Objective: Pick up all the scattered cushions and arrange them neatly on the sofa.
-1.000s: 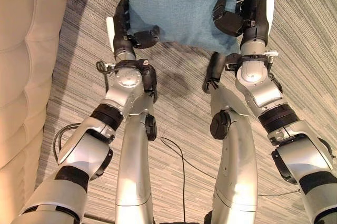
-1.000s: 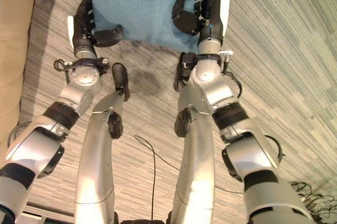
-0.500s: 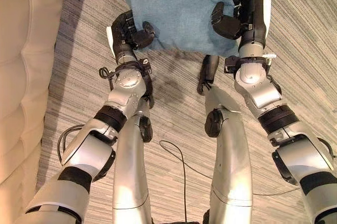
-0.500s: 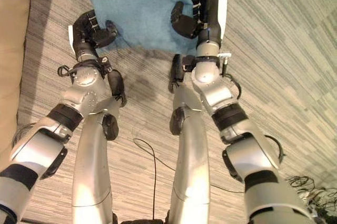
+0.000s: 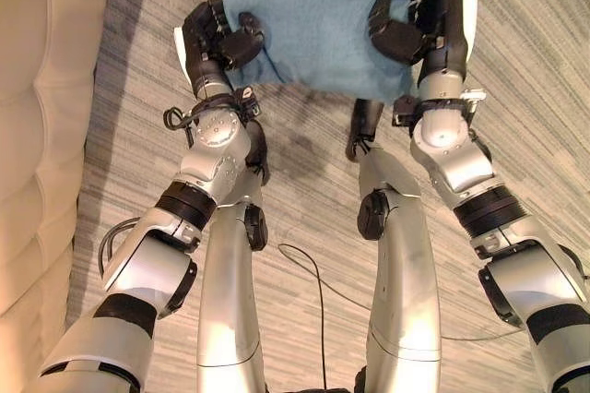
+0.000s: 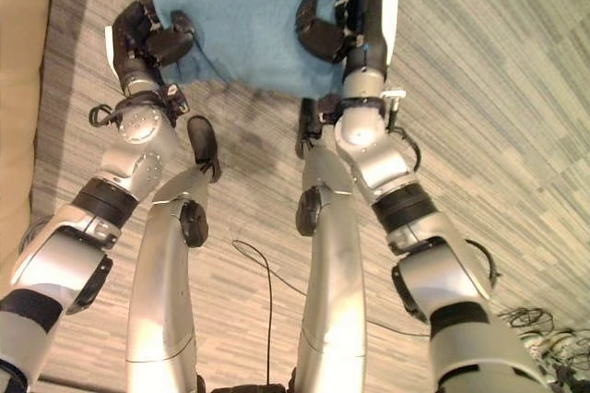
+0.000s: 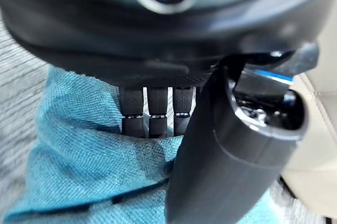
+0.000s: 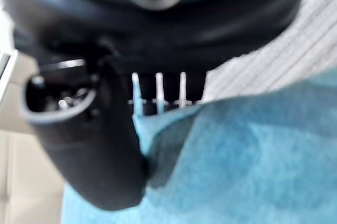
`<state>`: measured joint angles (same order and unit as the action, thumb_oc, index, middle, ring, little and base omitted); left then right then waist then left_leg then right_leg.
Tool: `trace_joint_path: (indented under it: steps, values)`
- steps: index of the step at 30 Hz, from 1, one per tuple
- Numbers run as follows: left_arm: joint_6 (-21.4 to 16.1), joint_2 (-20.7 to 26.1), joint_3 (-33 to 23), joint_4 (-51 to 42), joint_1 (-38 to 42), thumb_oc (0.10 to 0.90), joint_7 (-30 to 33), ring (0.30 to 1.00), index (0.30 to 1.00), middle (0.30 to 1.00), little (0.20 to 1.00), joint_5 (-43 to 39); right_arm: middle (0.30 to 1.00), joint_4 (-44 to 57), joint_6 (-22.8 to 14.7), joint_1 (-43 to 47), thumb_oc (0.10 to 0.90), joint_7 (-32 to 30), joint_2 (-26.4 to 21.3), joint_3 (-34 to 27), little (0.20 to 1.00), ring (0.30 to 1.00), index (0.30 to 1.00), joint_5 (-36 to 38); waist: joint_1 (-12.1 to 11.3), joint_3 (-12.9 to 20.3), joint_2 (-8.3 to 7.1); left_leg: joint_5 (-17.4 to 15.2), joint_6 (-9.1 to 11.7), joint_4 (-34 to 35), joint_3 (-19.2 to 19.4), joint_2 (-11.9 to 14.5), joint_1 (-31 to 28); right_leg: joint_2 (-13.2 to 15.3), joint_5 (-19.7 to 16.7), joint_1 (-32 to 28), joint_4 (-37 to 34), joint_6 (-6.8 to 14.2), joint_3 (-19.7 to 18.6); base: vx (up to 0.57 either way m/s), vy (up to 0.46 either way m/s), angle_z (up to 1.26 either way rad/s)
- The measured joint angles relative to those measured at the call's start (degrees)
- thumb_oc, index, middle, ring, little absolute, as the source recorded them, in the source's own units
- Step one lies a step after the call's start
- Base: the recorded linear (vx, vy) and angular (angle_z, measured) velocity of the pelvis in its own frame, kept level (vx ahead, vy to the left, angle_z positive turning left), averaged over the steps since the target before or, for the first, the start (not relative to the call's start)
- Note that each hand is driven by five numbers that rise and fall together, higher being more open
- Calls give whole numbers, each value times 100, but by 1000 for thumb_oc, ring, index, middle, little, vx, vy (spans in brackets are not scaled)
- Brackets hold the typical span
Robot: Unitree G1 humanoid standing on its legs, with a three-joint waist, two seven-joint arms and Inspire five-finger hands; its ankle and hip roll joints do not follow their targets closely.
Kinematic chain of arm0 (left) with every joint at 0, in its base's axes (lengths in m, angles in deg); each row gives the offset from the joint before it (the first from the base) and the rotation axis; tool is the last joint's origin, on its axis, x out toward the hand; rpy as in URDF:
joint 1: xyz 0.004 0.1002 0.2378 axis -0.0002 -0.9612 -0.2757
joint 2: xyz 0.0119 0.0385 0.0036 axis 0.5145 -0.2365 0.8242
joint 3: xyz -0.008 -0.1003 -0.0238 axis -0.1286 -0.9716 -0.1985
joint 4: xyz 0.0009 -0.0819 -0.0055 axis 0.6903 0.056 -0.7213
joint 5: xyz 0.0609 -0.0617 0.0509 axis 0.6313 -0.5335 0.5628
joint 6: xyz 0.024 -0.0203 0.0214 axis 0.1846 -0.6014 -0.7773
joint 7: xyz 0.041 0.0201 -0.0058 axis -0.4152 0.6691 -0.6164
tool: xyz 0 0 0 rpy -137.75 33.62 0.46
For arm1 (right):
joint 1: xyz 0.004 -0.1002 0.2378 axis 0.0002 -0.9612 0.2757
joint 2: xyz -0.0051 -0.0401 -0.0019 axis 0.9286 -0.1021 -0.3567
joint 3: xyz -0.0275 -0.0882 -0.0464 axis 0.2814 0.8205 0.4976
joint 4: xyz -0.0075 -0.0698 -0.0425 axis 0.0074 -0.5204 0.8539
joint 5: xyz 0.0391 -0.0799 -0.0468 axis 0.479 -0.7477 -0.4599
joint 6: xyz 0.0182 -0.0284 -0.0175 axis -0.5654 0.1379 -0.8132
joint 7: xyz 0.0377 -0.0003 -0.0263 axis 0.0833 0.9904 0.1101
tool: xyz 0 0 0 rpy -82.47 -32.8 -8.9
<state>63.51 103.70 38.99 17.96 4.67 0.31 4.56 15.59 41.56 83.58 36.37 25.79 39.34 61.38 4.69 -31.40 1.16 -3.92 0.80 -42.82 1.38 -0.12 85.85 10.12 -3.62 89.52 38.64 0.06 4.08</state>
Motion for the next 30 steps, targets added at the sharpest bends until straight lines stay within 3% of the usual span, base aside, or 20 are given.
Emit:
trace_joint_path:
  steps: [2,6,7,8,13,16,18,20,22,23,26,28,30]
  values:
    - [41,-69,-70,-91,-245,400,0,300,300,300,300,99,300,42,40,-159,400,-1,39,10,300,300,300,-26,2,1,0,290,82,787,-64,-15,-687,-31,-177,-657,-650,-26,125,-129,-70,11]
    - [74,-55,-185,-1088,-1595,400,-112,300,300,300,300,434,300,669,51,-1041,400,16,51,-87,300,300,300,-258,-47,27,12,591,276,1908,-290,19,-2417,-54,-100,-2219,-1178,-81,355,-75,-108,17]
    - [35,-184,-14,-1124,-2297,400,-259,300,300,300,300,711,300,811,-39,-1778,400,44,99,-87,300,300,300,-518,-105,870,68,576,335,2079,-457,43,-2476,-104,136,-2256,-1160,32,376,25,-118,22]
    - [41,-150,1,-1176,-2454,400,-360,300,300,300,300,866,300,855,-70,-1911,400,45,98,-101,300,300,300,-614,-116,972,64,586,367,2125,-498,54,-2663,-98,187,-2404,-1073,54,416,62,-104,23]
    - [50,-46,-36,-1532,-2893,400,-803,300,300,300,300,1106,300,1283,-84,-2541,400,177,115,-513,300,300,300,-822,-271,967,65,627,481,2391,-635,117,-3567,-102,318,-3268,-1074,-60,670,-12,-88,11]
    - [61,-50,-76,-1705,-3803,400,-1048,300,300,300,300,1242,300,1321,-83,-3484,400,416,387,-541,300,300,300,-935,-323,952,69,658,530,2910,-815,172,-4855,-130,582,-4516,-1239,-83,888,132,-122,25]
    - [66,-144,-213,-2160,-4980,400,-1265,300,300,300,300,1326,300,1625,-72,-4448,400,660,570,-498,300,300,300,-996,-446,998,188,729,576,3448,-877,296,-6088,-261,731,-5810,-1614,-55,1175,141,-125,33]
    - [62,-179,-193,-2190,-5290,400,-1272,300,300,300,300,1328,300,1761,-83,-4769,400,691,552,-481,300,300,300,-1097,-549,1290,267,712,549,3565,-905,344,-6262,-302,858,-6055,-1702,-21,1316,116,-99,39]
    - [89,-218,-186,-2213,-5354,400,-1311,300,300,300,300,1343,300,1906,-84,-4967,400,800,487,-616,300,300,300,-1253,-675,1377,409,929,620,3708,-982,378,-6576,-305,859,-6649,-1913,-85,1704,125,-28,99]
    - [89,-224,-184,-2260,-5376,400,-1397,300,300,300,300,1515,300,1917,-84,-5033,400,858,463,-708,300,300,300,-1280,-693,1391,425,1052,590,3723,-616,435,-6726,-239,946,-7065,-2047,-90,2058,125,20,128]
    - [92,-156,-207,-2374,-5541,400,-1515,300,300,300,300,1559,300,2090,-87,-5186,400,965,451,-834,300,300,300,-1384,-733,1470,454,639,262,3703,647,768,-6897,-133,1085,-7352,-2030,-169,2285,117,34,62]
    - [89,-172,-247,-2443,-5697,400,-1534,300,300,300,300,1559,300,2207,-115,-5315,400,1057,404,-888,300,300,300,-1423,-699,1524,550,722,101,3549,1205,910,-6968,-19,1199,-7605,-1894,-82,2502,191,69,49]
    - [111,-252,-167,-2452,-5797,400,-1673,300,300,300,300,1548,300,2254,-114,-5783,400,1067,508,-992,300,300,300,-1420,-596,1666,484,596,-62,3594,1776,895,-7320,196,1269,-8105,-2014,71,2855,198,169,91]
